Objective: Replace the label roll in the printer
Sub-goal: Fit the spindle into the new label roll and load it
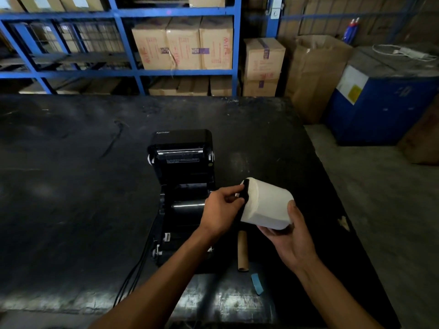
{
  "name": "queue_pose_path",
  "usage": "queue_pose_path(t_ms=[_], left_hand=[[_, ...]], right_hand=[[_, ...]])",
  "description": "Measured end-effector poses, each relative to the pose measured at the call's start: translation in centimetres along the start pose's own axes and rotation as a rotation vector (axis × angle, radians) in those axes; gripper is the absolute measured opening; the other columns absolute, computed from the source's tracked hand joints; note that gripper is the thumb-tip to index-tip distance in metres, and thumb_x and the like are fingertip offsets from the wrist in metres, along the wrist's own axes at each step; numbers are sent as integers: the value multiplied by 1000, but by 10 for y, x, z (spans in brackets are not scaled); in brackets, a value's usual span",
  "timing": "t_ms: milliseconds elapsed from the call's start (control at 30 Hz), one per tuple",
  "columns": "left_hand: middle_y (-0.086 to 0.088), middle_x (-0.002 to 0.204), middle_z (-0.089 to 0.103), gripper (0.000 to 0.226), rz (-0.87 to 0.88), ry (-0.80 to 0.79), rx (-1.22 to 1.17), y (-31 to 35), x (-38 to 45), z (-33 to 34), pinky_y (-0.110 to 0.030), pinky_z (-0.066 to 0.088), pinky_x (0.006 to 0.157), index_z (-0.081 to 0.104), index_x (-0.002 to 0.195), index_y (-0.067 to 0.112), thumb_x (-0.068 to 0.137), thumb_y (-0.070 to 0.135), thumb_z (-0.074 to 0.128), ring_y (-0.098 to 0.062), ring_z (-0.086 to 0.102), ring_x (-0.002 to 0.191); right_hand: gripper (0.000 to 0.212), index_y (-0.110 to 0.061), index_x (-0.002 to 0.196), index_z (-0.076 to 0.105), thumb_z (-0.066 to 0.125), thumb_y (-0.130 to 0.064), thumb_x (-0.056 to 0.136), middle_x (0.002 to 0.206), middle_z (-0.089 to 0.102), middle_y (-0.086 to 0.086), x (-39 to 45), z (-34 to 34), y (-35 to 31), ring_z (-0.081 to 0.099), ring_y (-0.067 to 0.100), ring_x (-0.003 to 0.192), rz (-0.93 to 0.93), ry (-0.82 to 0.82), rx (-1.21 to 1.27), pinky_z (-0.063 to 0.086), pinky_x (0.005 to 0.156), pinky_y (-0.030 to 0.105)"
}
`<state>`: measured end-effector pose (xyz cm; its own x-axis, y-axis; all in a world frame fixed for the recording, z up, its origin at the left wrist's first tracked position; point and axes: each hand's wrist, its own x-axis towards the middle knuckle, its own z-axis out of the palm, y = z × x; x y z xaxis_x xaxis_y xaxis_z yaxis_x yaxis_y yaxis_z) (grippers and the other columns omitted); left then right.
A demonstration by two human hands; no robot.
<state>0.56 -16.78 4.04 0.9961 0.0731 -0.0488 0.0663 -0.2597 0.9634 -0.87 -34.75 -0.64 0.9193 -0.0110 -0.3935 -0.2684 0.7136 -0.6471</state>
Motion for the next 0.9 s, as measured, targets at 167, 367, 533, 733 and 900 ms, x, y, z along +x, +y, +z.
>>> queue_pose_path(t_ms=[167,367,533,733,900], left_hand=[[4,104,75,37,7,39,-114,-2,-1,-5,-16,52,85,68,122,22,88,10,67,0,68,96],[0,110,73,37,12,47,-123,-6,-3,-11,-6,50,79,67,124,14,87,10,69,0,68,98],[3,110,74,31,-37,92,-194,-11,-5,-12,-17,54,88,70,117,14,86,13,72,-2,69,98],[5,106,74,26,-57,136,-278,-13,-4,-11,-12,53,81,73,112,13,87,8,70,-3,69,98],[1,106,75,24,-46,153,-293,-10,-3,-11,-23,55,86,74,110,14,87,7,69,-9,70,99]], right_hand=[[46,-24,132,51,60,-37,89,135,54,18,-2,8,1,55,42,120,-3,-8,-19,53,85,59],[43,-25,133,50,58,-35,91,134,54,17,-2,17,2,55,39,120,-27,3,-73,55,83,56],[42,-26,132,51,58,-34,91,135,54,16,-3,20,3,54,39,121,-37,9,-86,54,85,56],[40,-28,126,55,64,-35,87,132,56,14,-4,25,4,55,37,120,-52,20,-111,57,82,54],[34,-28,120,60,63,-36,87,130,59,13,-4,28,4,57,35,118,-37,17,-95,56,85,54]])
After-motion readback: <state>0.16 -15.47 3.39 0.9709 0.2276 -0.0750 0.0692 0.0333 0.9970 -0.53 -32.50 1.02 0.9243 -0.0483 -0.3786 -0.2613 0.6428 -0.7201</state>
